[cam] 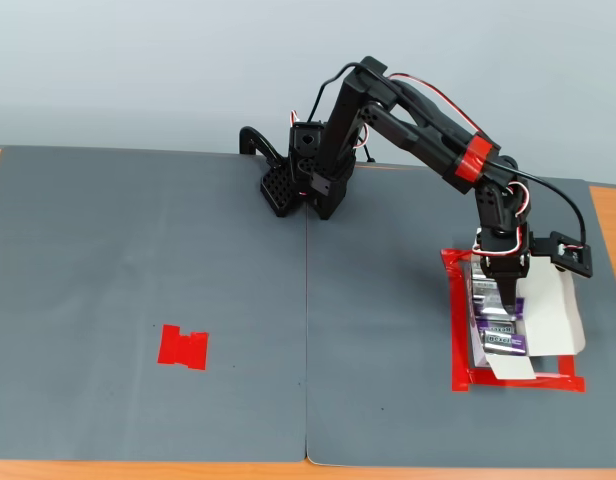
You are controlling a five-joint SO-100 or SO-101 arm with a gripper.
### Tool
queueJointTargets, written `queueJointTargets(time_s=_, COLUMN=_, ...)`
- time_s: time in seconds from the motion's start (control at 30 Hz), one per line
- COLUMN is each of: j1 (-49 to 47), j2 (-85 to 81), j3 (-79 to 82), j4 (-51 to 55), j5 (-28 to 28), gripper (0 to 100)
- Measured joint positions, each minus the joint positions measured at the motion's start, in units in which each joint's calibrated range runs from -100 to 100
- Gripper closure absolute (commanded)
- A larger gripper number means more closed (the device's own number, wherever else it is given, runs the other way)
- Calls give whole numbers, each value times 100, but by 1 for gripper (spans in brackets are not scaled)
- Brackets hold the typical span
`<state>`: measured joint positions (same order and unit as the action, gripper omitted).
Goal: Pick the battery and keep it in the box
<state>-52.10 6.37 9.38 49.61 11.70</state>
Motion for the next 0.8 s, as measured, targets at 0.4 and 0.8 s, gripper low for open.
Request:
queueJointTargets(time_s=0.4, j1=15, j2=0, j3=0, j4=0, j5=0, gripper=78)
queueJointTargets(time_s=0.8, j1=251, j2=-1351, j3=0, j4=503, j5=0, gripper=87)
